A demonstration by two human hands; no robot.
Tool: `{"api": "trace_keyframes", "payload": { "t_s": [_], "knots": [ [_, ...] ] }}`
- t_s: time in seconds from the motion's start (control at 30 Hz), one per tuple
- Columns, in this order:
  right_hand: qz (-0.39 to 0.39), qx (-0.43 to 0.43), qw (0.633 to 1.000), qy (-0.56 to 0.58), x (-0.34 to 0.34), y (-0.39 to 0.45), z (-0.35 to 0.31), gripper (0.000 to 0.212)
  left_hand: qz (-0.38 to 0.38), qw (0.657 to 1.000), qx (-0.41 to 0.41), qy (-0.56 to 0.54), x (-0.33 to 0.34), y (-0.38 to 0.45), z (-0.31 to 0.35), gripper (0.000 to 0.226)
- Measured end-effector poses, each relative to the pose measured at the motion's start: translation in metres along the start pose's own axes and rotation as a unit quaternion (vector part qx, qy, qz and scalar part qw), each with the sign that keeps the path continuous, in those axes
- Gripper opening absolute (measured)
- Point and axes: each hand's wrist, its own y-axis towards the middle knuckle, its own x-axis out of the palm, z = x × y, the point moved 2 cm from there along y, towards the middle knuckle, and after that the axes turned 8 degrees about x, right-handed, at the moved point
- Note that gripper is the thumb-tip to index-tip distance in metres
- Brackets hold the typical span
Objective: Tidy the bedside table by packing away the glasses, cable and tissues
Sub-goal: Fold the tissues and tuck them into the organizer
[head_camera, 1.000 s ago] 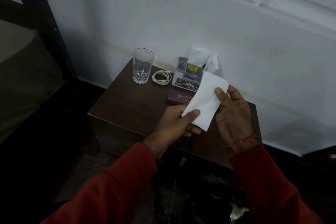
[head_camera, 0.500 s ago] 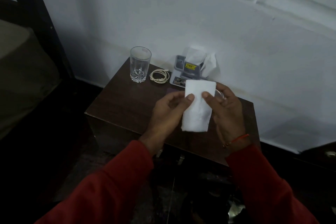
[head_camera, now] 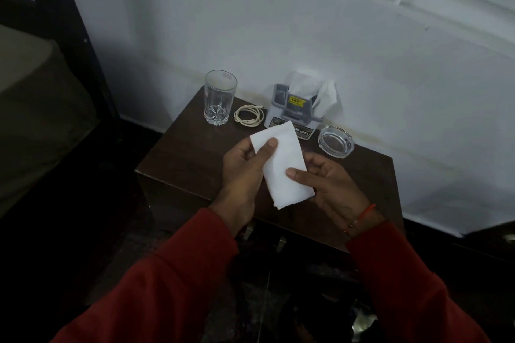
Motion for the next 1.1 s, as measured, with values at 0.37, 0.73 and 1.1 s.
{"api": "trace_keyframes", "payload": {
  "t_s": [0.37,0.73,1.1],
  "knots": [
    [0.038,-0.007,0.996,0.083,-0.003,0.000,-0.004,0.031,0.007,0.999,-0.026,-0.028,-0.002,0.002,0.002,0.018],
    [0.197,-0.109,0.972,0.064,-0.015,0.006,-0.013,0.015,0.019,0.995,-0.092,0.039,-0.004,0.003,-0.006,0.028],
    [0.357,-0.204,0.848,-0.335,-0.026,0.125,-0.141,0.028,0.008,0.984,-0.143,0.102,-0.006,0.003,-0.003,0.025]
  ]
}}
